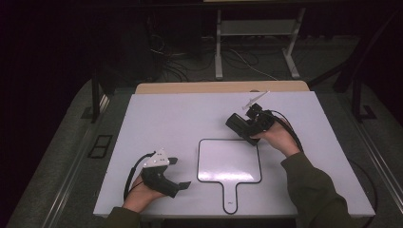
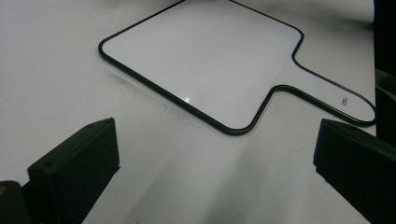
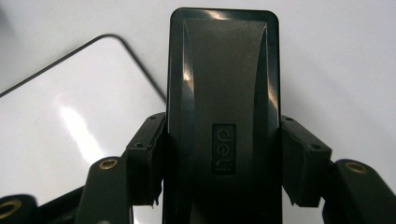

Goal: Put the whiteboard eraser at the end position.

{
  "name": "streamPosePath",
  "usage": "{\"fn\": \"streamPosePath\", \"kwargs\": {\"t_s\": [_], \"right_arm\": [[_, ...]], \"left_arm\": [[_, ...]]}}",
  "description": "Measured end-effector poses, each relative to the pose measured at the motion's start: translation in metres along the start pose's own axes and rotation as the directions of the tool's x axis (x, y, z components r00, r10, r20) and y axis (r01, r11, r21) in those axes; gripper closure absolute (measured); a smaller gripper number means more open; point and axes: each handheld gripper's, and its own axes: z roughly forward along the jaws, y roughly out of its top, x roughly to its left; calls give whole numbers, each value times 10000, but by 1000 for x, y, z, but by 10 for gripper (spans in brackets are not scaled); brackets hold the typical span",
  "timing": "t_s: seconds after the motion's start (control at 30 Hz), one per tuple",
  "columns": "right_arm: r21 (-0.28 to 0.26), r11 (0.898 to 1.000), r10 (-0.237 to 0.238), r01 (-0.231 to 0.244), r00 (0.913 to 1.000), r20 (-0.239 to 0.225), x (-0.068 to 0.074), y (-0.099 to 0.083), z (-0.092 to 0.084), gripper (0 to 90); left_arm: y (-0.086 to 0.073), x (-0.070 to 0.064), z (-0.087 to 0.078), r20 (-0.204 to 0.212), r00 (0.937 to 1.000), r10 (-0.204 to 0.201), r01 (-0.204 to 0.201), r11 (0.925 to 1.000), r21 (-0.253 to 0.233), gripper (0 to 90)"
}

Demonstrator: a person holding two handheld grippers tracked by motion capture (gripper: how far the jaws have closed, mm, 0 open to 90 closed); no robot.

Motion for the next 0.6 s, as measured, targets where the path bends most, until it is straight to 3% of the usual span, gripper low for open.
{"fn": "streamPosePath", "kwargs": {"t_s": [0.6], "right_arm": [[794,9963,-357,340,9991,207,-21,49,54,385]], "left_arm": [[0,0,1,27,10000,-18,18,10000,-15,0]]}}
